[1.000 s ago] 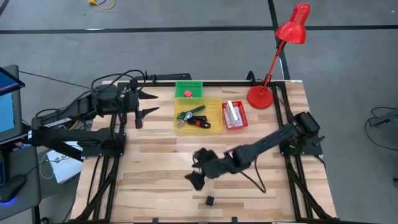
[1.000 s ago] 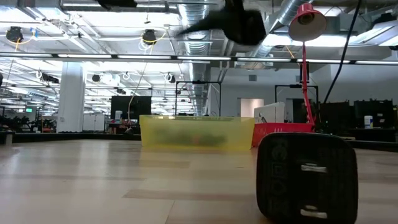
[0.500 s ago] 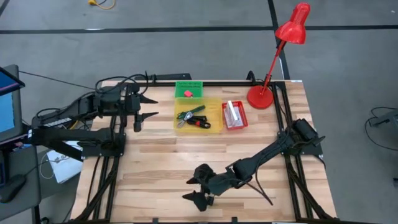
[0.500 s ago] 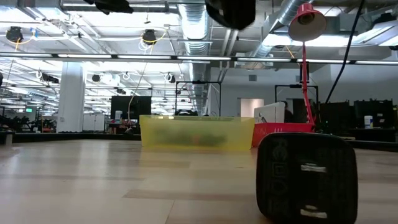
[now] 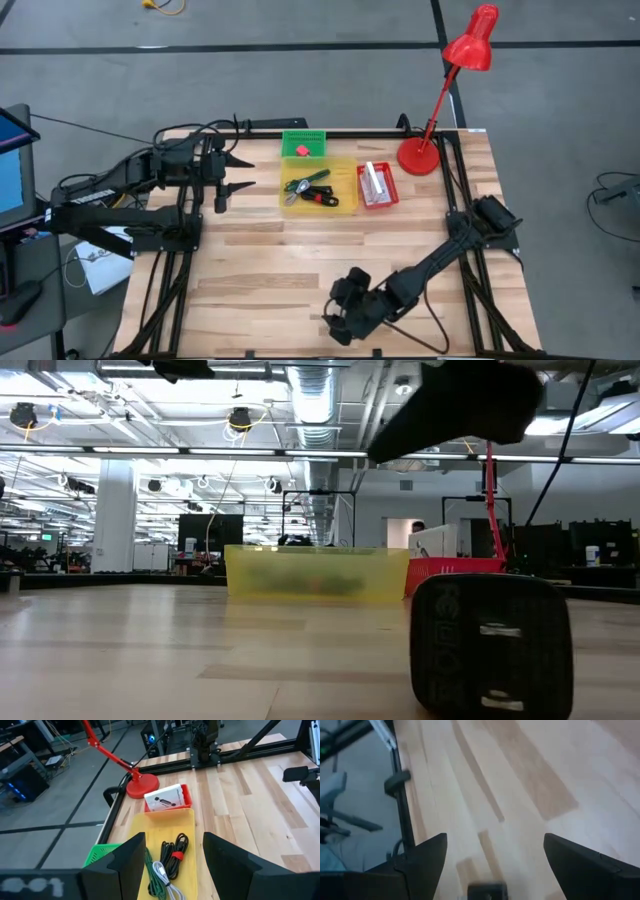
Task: Pick and place items into bin
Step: Put the black charger adapter into the green bin
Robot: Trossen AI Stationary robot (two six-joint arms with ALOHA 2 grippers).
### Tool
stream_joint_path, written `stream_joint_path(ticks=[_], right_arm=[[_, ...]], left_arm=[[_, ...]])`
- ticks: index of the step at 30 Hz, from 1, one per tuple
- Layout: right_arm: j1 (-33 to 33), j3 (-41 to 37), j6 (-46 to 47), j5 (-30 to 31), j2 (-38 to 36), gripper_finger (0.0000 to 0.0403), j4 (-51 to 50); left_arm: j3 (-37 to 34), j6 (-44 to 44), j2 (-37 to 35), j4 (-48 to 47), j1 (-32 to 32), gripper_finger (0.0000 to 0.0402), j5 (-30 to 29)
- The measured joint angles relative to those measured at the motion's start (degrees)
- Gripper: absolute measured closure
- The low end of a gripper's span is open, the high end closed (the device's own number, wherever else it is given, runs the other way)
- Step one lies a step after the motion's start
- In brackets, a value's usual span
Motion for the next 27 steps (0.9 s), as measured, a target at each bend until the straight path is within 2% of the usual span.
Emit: stream_joint_path(ticks=[4, 10, 15, 24, 27], right_arm=[[1.9, 0.0, -0.1, -0.1, 0.0, 0.0077, -1.3], [3.8, 0.0, -8.0, -0.1, 0.0, 0.0077, -5.4], [3.9, 0.0, -8.8, -0.2, 0.1, 0.0077, -7.6], [2.9, 0.1, -9.5, -3.7, 8.1, 0.0077, -0.1], [2.8, 0.6, -9.4, -4.1, 8.7, 0.0077, 0.7]], left_arm=[[0.0, -0.5, 0.0, -0.1, 0.0, 0.0213, 1.0], [0.0, -0.5, 0.0, -0.1, 0.0, 0.0213, 3.9], [0.0, -1.0, 0.0, -0.1, 0.0, 0.0213, 4.1], [0.0, -1.0, 0.0, -0.7, 0.0, 0.0213, 4.2], [0.0, -1.0, 0.0, -0.5, 0.0, 0.0213, 4.2]])
